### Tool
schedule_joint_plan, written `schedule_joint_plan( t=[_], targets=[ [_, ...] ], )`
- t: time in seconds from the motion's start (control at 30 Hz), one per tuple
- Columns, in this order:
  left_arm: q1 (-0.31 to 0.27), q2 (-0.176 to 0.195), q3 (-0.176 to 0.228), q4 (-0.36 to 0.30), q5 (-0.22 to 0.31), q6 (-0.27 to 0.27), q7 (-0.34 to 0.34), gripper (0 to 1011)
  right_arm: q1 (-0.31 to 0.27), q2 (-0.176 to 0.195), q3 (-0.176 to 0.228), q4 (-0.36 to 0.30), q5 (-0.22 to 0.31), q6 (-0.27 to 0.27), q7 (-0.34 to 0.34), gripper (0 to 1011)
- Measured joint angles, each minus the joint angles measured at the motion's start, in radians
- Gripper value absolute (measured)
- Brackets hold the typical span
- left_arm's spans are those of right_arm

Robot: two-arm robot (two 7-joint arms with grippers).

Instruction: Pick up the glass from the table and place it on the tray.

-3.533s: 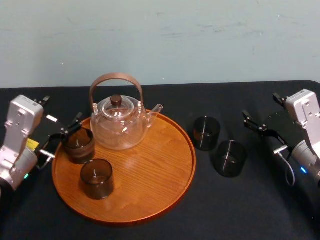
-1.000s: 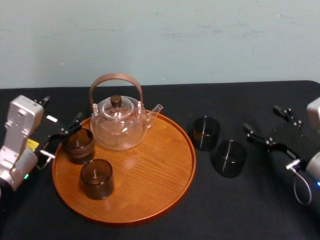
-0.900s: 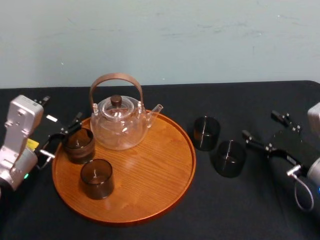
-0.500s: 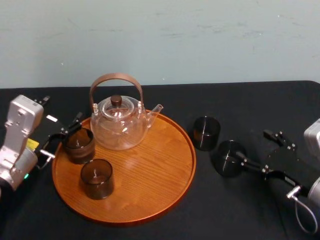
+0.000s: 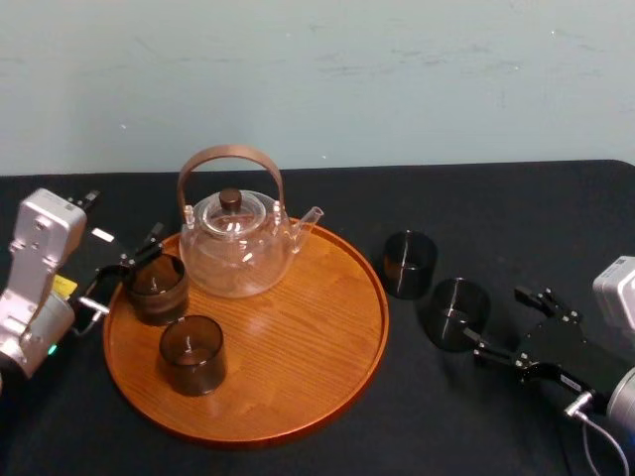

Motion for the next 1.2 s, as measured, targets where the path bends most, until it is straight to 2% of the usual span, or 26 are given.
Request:
schedule_joint_plan(
  t=[0.27, 0.53, 1.2],
  targets=[
    [0.0, 0.0, 0.0, 0.0, 0.0, 0.0, 0.0, 1001, 0.009, -0.024, 0.016, 0.021, 0.02, 0.035, 0.028, 1002],
    [0.0, 0.0, 0.0, 0.0, 0.0, 0.0, 0.0, 1001, 0.041, -0.055, 0.026, 0.055, 0.031, 0.07, 0.058, 1002],
    [0.0, 0.0, 0.0, 0.0, 0.0, 0.0, 0.0, 1001, 0.146, -0.138, 0.005, 0.171, -0.017, 0.094, 0.127, 1002]
  ],
)
